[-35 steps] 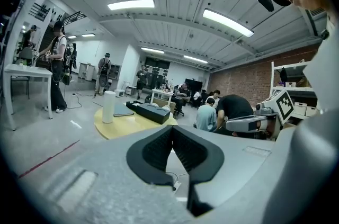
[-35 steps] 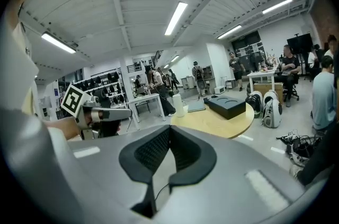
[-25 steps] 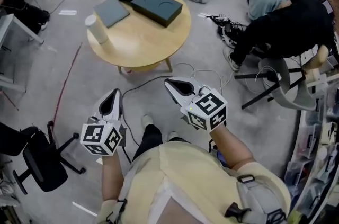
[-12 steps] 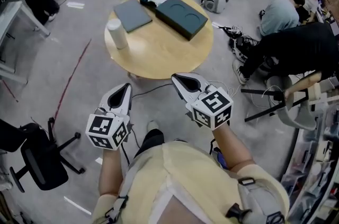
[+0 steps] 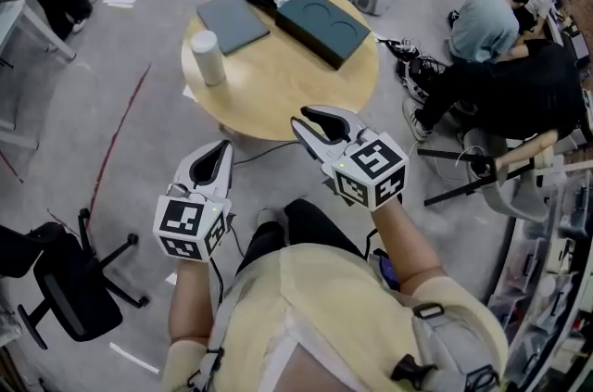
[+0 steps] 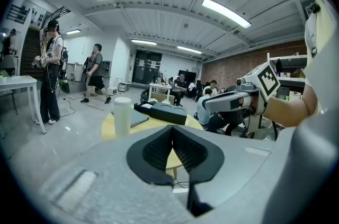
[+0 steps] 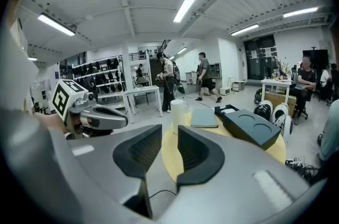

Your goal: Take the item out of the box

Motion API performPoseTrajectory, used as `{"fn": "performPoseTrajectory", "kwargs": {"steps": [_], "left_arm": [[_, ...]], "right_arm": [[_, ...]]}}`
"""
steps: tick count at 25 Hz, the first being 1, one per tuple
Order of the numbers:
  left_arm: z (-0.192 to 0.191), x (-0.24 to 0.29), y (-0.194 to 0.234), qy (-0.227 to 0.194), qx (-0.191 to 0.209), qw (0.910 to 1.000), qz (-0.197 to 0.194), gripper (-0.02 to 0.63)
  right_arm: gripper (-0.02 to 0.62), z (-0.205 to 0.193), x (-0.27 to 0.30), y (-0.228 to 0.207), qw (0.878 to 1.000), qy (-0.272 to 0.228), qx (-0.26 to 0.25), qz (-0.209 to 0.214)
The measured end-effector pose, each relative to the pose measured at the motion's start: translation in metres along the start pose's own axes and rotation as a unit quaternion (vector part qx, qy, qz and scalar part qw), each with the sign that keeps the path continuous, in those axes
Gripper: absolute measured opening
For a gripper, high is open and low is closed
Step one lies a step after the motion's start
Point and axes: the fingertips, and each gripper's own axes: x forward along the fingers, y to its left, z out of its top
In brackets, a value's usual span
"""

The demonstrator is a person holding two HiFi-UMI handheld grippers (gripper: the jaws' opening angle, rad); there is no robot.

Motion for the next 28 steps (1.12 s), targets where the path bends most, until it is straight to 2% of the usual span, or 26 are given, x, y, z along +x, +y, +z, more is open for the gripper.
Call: {"fn": "performPoseTrajectory", "kwargs": {"steps": [6, 12, 17, 28], "left_arm": [[0.011, 0.023, 0.007, -0.004, -0.002, 1.0, 0.001, 0.015], [0.025, 0.069, 0.019, -0.009, -0.014, 0.9998, 0.015, 0.029], [0.043, 0.12, 0.025, -0.017, -0.021, 0.9995, 0.018, 0.029], [0.068, 0.213, 0.047, -0.001, -0.031, 0.9993, 0.024, 0.044]], "right_arm": [[0.132, 0.013, 0.024, -0.029, 1.0, 0.004, -0.013, 0.001], [0.175, 0.031, 0.056, -0.075, 0.999, 0.015, -0.034, 0.013], [0.181, 0.046, 0.085, -0.123, 0.998, 0.031, -0.057, 0.013], [0.184, 0.068, 0.144, -0.211, 0.994, 0.072, -0.081, 0.017]]}}
